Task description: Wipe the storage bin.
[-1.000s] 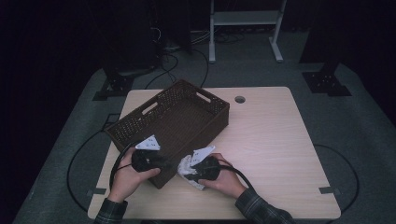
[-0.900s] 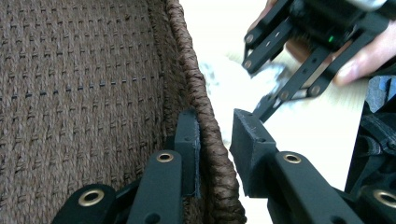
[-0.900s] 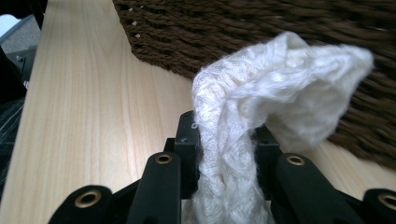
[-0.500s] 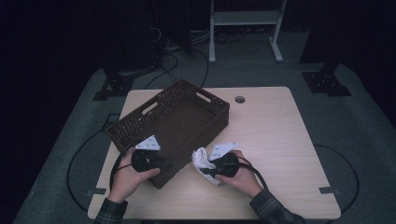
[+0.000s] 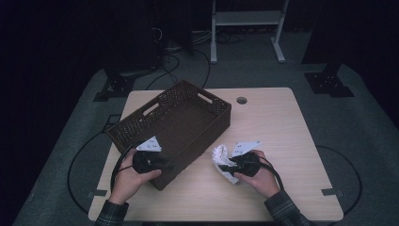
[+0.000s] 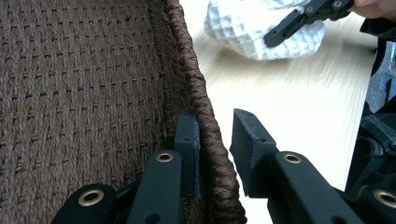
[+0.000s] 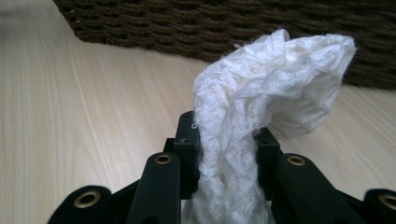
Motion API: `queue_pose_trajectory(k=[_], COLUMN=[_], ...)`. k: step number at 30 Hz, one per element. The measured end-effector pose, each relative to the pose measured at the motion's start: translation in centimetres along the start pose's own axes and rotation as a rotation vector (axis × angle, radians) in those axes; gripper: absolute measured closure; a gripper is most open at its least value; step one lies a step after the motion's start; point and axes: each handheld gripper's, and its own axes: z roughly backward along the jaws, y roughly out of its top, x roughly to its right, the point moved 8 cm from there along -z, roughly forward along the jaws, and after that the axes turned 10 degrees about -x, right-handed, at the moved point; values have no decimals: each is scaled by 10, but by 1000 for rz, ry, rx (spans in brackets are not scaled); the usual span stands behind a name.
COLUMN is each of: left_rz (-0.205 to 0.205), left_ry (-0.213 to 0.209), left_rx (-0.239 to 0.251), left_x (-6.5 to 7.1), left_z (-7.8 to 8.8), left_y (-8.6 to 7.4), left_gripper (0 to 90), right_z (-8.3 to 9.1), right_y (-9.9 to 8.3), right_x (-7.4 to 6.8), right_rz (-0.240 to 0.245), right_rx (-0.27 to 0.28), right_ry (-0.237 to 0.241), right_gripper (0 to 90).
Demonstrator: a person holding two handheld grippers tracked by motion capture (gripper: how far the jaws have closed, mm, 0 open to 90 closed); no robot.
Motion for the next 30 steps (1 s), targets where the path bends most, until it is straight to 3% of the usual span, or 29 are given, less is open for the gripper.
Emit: queue_pose_trajectory(k=[10,17,30], left_rz=[-1,6,-11], left_ry=[3,23,1], left_rx=[1,29,21], left_x=[0,-4,1], left_z=[2,19,30], left_y=[1,-1,-3], left_gripper=[688,668,799], right_z=[20,26,39], right_y=[-19,-27,-38], right_x=[15,21,30], right_rz=[-64,-79,-106], right_rx=[16,14,24], right_ry=[-39,-68,-101], right_gripper=[698,697,695])
